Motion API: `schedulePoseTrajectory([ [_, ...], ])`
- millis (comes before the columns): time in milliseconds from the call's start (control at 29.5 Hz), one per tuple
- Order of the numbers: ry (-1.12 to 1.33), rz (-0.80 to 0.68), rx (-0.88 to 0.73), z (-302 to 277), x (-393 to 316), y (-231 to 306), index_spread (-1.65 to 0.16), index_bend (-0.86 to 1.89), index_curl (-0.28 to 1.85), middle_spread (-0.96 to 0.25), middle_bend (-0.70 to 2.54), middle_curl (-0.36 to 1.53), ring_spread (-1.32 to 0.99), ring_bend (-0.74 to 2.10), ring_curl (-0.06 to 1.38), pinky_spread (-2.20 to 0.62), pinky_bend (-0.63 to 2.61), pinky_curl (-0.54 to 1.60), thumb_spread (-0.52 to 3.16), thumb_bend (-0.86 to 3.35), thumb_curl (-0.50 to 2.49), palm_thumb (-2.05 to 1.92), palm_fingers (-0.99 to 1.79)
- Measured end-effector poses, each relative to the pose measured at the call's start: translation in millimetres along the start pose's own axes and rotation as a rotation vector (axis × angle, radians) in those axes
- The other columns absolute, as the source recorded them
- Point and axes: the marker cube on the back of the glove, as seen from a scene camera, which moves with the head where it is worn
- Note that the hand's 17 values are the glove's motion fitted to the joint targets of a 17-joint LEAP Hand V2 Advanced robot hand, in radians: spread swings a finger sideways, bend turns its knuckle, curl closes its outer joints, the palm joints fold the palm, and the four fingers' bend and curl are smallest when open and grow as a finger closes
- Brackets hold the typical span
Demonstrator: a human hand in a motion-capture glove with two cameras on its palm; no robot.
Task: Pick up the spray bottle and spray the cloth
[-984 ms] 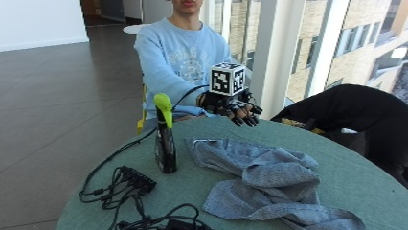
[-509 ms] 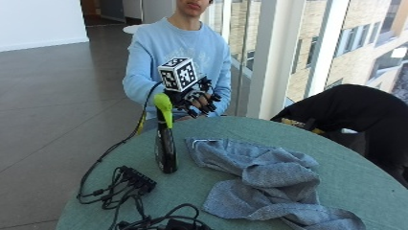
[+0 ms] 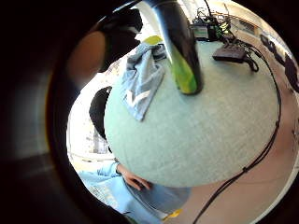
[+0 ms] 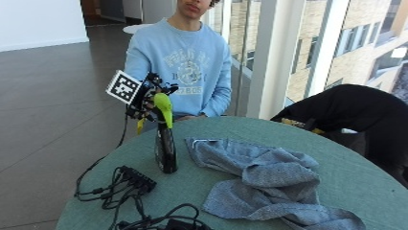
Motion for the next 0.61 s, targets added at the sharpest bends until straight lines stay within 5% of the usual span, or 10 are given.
schedulePoseTrajectory([
  [272,-0.195,0.113,0.173,-14.6,49.6,-18.6,-0.45,0.15,0.26,-0.06,0.22,0.34,0.01,0.24,0.26,0.25,0.32,0.33,1.08,-0.01,0.29,0.61,0.43],
  [611,-0.249,0.090,0.163,-9.8,68.7,-76.0,-0.43,0.09,0.23,-0.06,0.23,0.35,0.01,0.28,0.28,0.26,0.33,0.35,1.05,-0.02,0.31,0.65,0.41],
])
